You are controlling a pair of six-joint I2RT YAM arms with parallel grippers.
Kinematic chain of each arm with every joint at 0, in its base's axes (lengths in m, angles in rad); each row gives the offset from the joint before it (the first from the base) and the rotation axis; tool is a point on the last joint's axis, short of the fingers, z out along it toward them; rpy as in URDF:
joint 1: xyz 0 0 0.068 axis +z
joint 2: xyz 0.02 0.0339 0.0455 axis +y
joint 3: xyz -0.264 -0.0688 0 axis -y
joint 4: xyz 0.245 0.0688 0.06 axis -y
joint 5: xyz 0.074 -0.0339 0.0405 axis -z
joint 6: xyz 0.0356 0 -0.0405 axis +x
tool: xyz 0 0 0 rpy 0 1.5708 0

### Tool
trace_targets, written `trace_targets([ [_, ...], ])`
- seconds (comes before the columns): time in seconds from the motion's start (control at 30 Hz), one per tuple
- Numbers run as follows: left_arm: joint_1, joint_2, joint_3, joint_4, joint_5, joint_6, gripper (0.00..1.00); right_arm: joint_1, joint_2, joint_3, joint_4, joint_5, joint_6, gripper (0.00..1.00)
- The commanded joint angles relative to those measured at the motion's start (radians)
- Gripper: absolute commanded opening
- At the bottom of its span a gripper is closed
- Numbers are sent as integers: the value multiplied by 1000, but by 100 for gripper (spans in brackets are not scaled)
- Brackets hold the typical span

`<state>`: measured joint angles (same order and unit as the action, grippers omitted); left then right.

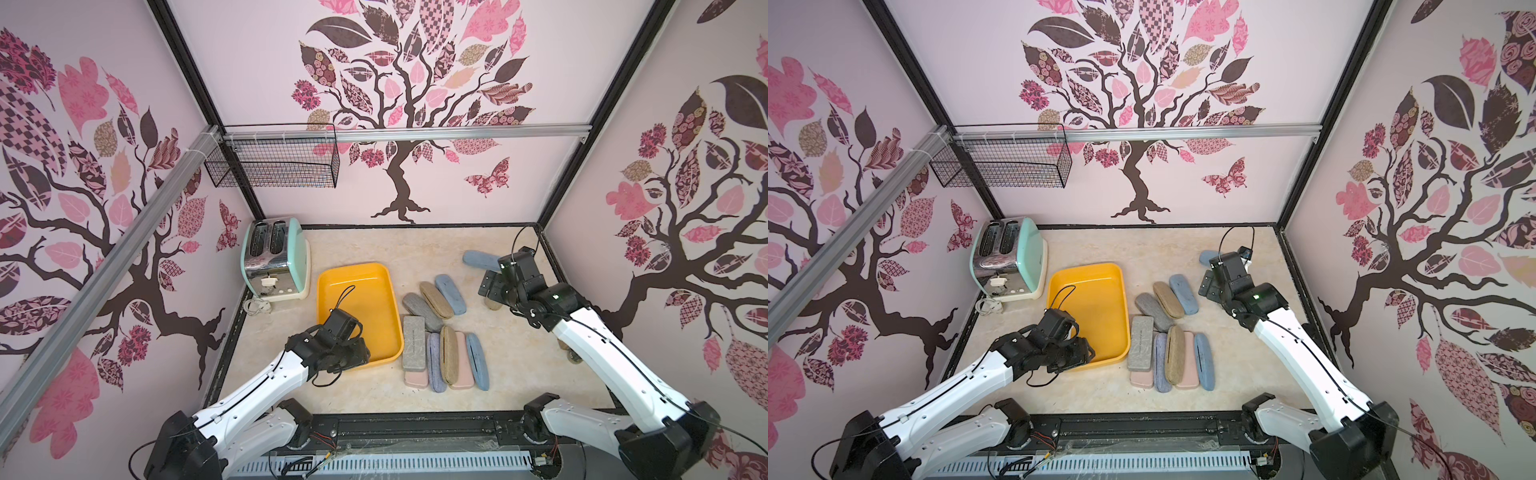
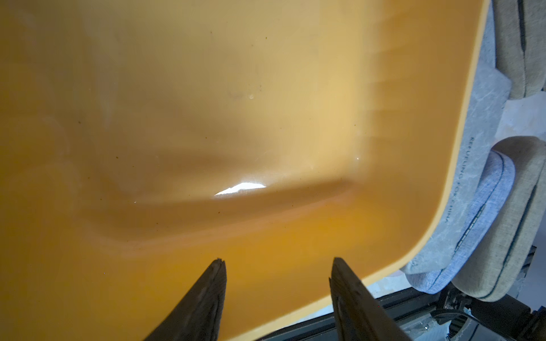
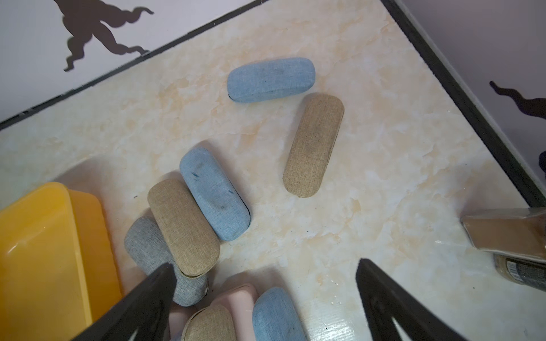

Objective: Put the glasses cases into the storage boxes
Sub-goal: Move the storage box to the center of the board, then pick up the glasses case at the center of the board.

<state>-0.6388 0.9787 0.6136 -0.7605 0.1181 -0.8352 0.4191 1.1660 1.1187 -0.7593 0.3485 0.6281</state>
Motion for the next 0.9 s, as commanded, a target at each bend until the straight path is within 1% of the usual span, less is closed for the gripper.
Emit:
trace_targets([
  [0.0, -4, -51, 37, -64, -47, -15, 60, 1, 69, 10, 27, -10, -23, 98],
  [0.07, -4, -55, 126, -96, -113, 2, 61, -25, 118, 10, 28, 9, -34, 99],
  [0.13, -4, -41, 233, -124, -181, 36, 61, -106, 192, 21, 20, -11, -37, 98],
  [0.23, -4, -21, 328, -110, -260, 79, 62, -197, 279, 26, 58, 24, -51, 99],
  [0.3, -4, -10, 363, -100, -300, 83, 62, -252, 370, 55, 90, 26, -61, 100],
  [0.43, -4, -2, 371, -91, -331, 97, 62, -283, 605, 192, 79, 79, -91, 99],
  [0.5, -3, -2, 355, -98, -340, 94, 62, -300, 701, 253, 71, 75, -94, 99],
  [0.57, -2, -10, 331, -97, -342, 94, 61, -317, 732, 277, 89, 49, -95, 99],
  [0.7, -2, -22, 287, -78, -334, 103, 62, -344, 749, 265, 158, -35, -102, 99],
  [0.8, -2, -5, 293, -78, -330, 116, 62, -359, 785, 276, 157, -43, -101, 99],
  [0.87, -3, 9, 301, -75, -326, 129, 62, -375, 790, 255, 174, -69, -96, 98],
])
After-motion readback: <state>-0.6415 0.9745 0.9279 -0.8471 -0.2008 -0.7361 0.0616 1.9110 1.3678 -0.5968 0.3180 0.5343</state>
